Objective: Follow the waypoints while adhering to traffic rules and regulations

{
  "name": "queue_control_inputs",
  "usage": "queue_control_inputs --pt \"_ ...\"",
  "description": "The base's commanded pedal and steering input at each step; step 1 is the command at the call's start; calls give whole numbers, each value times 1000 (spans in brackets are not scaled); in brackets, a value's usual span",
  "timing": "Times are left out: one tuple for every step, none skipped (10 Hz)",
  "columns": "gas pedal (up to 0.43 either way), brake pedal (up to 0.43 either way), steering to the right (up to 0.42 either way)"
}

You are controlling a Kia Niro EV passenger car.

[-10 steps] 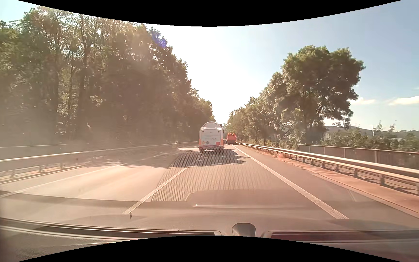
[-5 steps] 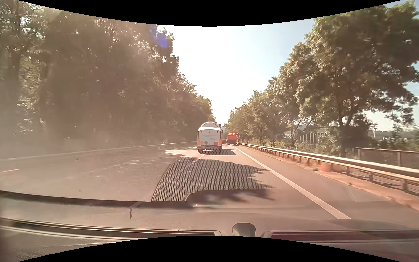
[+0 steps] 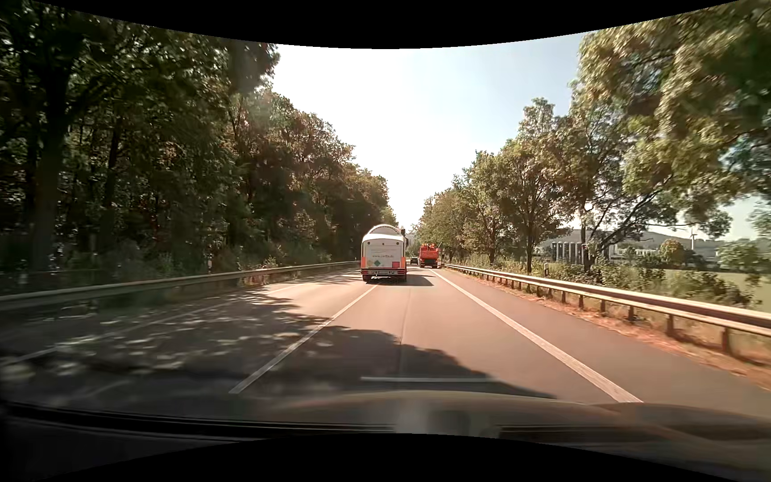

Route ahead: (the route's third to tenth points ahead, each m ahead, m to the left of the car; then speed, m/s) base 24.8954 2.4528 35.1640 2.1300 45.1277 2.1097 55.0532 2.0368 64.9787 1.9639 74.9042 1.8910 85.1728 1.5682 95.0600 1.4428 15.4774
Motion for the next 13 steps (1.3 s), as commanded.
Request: queue_control_inputs --pt "39 6 3" --pt "39 6 3" --pt "39 6 3" --pt "39 6 3" --pt "39 6 3" --pt "47 6 3" --pt "47 6 3" --pt "47 6 3" --pt "47 6 3" --pt "47 6 3" --pt "47 6 3" --pt "47 6 3" --pt "47 6 2"
